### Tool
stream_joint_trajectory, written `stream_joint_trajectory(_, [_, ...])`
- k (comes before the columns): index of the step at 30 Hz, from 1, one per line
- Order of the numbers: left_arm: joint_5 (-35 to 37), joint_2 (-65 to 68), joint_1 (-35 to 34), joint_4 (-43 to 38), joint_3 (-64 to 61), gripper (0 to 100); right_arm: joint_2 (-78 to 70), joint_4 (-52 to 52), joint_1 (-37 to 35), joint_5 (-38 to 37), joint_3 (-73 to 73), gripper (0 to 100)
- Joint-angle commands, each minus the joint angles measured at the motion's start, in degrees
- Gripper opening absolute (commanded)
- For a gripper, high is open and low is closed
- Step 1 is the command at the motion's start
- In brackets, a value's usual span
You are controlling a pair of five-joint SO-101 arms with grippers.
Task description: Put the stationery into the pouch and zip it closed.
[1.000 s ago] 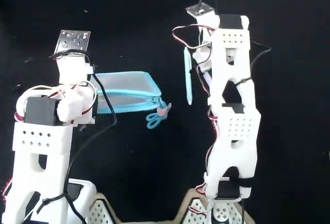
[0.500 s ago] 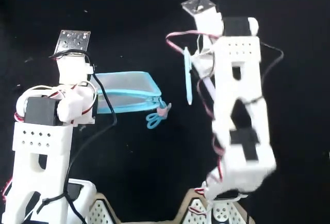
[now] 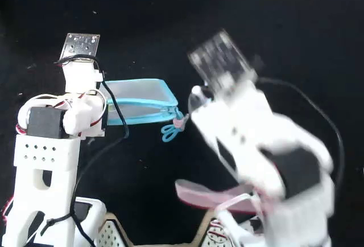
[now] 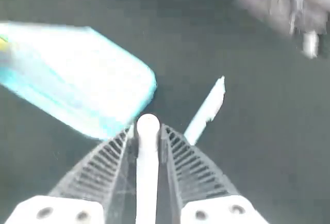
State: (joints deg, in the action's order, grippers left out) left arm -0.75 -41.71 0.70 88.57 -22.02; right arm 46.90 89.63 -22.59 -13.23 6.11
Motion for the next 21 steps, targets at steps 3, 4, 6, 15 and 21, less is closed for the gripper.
stream_joint_trajectory(3, [-0.44, -0.26, 0.31, -0.44, 0.22, 3, 14.55, -4.48, -10.29, 4.57, 0.57, 1.1])
stream_joint_trajectory(4, [-0.35, -0.26, 0.31, -0.44, 0.22, 3, 16.04, -5.54, -11.34, 5.36, 0.57, 1.1])
stream_joint_trajectory(6, [-0.35, -0.26, 0.31, -0.44, 0.22, 3, 18.59, -7.91, -13.36, 7.21, 0.57, 1.1])
stream_joint_trajectory(15, [-0.35, -0.26, 0.31, -0.44, 0.22, 3, 23.08, -20.57, -19.25, 12.4, 3.65, 1.1])
stream_joint_trajectory(21, [-0.35, -0.26, 0.31, -0.44, 0.22, 3, 23.16, -34.9, -19.25, 13.01, 15.78, 1.1])
